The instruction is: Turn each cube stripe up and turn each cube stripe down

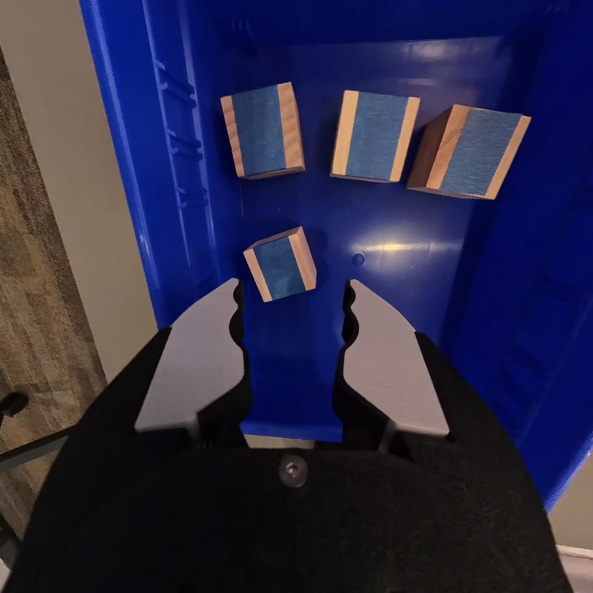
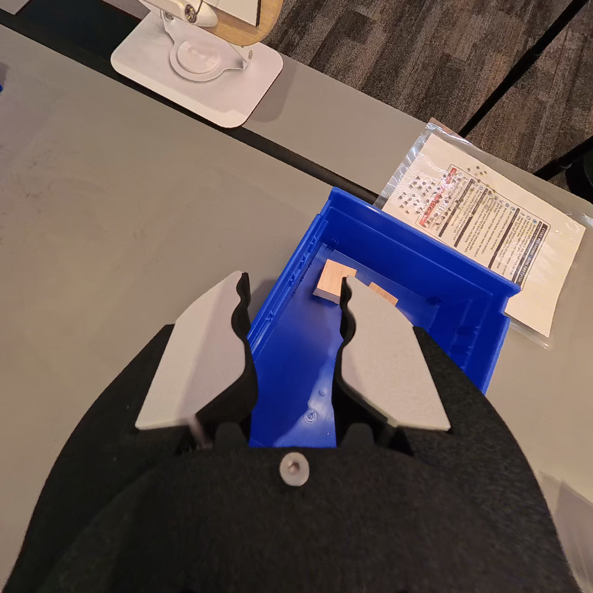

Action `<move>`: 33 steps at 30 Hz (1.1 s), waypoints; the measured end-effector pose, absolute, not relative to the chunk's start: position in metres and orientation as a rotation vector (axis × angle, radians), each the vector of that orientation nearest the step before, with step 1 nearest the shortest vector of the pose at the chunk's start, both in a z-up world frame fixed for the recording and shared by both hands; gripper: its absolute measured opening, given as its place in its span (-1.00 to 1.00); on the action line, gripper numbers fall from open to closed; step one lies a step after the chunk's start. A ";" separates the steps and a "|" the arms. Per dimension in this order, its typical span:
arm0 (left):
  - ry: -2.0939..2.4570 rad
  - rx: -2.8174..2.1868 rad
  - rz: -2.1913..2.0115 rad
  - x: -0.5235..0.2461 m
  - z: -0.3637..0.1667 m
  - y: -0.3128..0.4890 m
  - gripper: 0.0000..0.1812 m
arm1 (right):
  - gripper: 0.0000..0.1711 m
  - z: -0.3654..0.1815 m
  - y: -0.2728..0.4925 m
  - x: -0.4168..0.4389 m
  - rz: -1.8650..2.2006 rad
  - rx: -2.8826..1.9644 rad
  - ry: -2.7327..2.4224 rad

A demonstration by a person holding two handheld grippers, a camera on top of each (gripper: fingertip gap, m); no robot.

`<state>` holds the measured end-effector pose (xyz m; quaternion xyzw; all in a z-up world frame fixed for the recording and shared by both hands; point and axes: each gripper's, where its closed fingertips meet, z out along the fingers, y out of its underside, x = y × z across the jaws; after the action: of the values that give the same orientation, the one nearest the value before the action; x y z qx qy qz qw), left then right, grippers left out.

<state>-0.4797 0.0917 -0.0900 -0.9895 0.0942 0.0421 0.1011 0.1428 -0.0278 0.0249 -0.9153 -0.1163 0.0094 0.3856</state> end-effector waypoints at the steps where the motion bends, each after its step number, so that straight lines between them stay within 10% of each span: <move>1: 0.263 -2.931 0.115 -0.480 -0.092 0.092 -0.34 | -0.37 0.025 -0.028 0.142 0.023 -2.332 -0.299; 33: 0.271 -3.025 0.252 -0.492 -0.118 0.091 -0.49 | -0.38 0.021 -0.033 0.142 -0.045 -2.369 -0.353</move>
<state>-0.4915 0.0907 -0.1178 -0.9915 0.0887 0.0826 0.0470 0.1417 -0.0328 0.0206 -0.9209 -0.1372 -0.0176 0.3645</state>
